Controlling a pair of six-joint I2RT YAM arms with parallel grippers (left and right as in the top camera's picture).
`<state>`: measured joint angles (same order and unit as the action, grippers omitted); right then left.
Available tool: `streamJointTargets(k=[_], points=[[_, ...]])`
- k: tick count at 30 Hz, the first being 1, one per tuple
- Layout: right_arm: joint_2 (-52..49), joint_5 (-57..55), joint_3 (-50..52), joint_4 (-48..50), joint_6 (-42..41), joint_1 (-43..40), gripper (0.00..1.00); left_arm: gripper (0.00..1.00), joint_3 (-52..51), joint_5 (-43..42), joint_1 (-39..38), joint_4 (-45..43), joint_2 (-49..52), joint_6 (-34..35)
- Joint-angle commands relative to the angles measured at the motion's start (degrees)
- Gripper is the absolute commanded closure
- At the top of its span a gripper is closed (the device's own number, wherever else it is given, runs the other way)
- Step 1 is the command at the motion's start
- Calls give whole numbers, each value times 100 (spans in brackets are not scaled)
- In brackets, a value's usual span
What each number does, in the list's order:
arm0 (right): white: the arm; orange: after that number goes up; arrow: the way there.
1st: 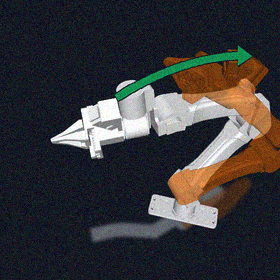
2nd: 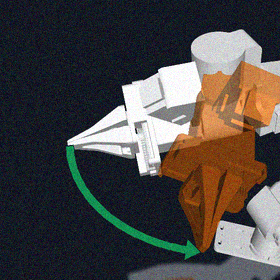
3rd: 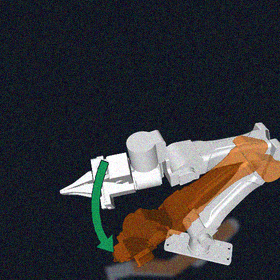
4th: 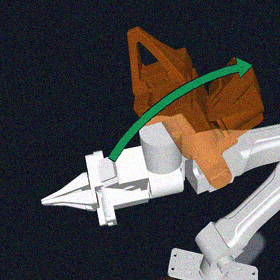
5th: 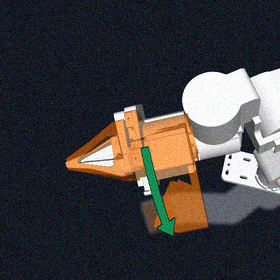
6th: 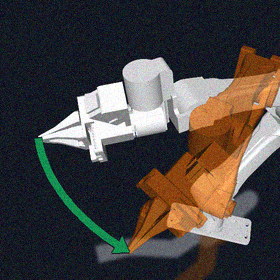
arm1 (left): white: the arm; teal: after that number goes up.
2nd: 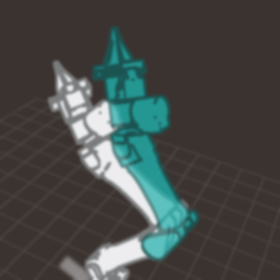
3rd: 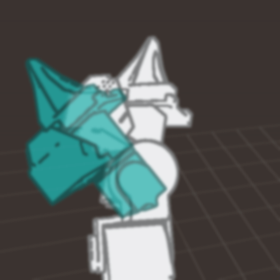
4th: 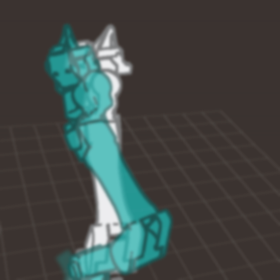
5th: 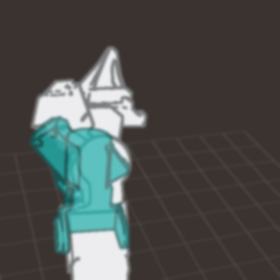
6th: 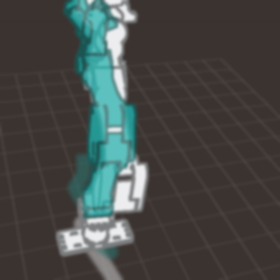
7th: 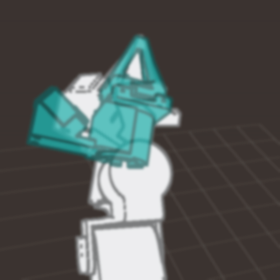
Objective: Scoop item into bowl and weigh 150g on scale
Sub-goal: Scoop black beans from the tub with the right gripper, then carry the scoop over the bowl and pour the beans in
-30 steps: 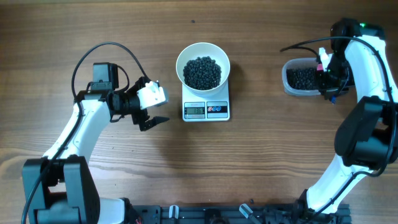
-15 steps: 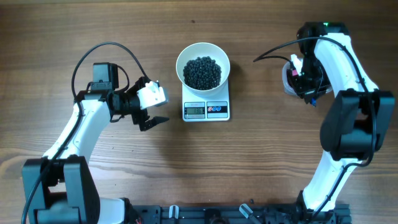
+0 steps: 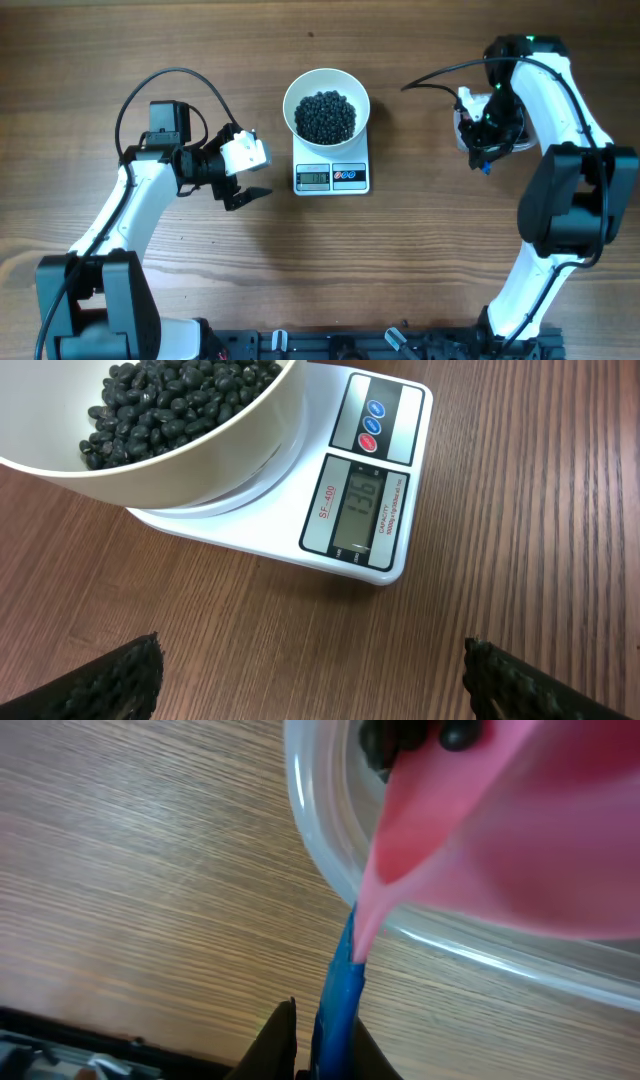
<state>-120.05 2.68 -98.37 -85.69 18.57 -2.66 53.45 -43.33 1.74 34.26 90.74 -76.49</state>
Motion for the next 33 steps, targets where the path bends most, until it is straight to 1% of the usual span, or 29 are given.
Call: streamJointTargets(k=[1,3,7,11,14,17,20,24,26,29,33], points=[[-31,774,-140,-66,267,-280,96,0,-20,-2,31,-2,-116,-109],[-31,1182,-140,-122,487,-570,96,0,-20,-2,31,-2,-116,-109],[-31,2245,-140,-142,1189,-1189,96,0,-20,-2,31,-2,-116,-109],[-31,2614,-140,-184,1462,-1676,96,0,-20,0,31,-2,-116,-109],[-31,3167,-140,-372,1838,-2052,96,0,-20,-2,31,-2,-116,-109],[-26,3506,-164,-564,1987,-2061,96,0,-20,-2,31,-2,-116,-109],[39,3985,-387,-667,1991,-1786,96,0,-20,-2,31,-2,-116,-109],[83,3956,-986,-656,1550,-1021,96,0,-20,-2,31,-2,-116,-109],[83,3759,-1300,-586,1228,-483,96,0,-20,-2,31,-2,-116,-109],[83,3311,-1690,-177,553,542,96,0,-20,-2,31,-2,-116,-109],[83,2457,-1714,468,-35,1585,96,0,-20,-2,31,-2,-116,-109]])
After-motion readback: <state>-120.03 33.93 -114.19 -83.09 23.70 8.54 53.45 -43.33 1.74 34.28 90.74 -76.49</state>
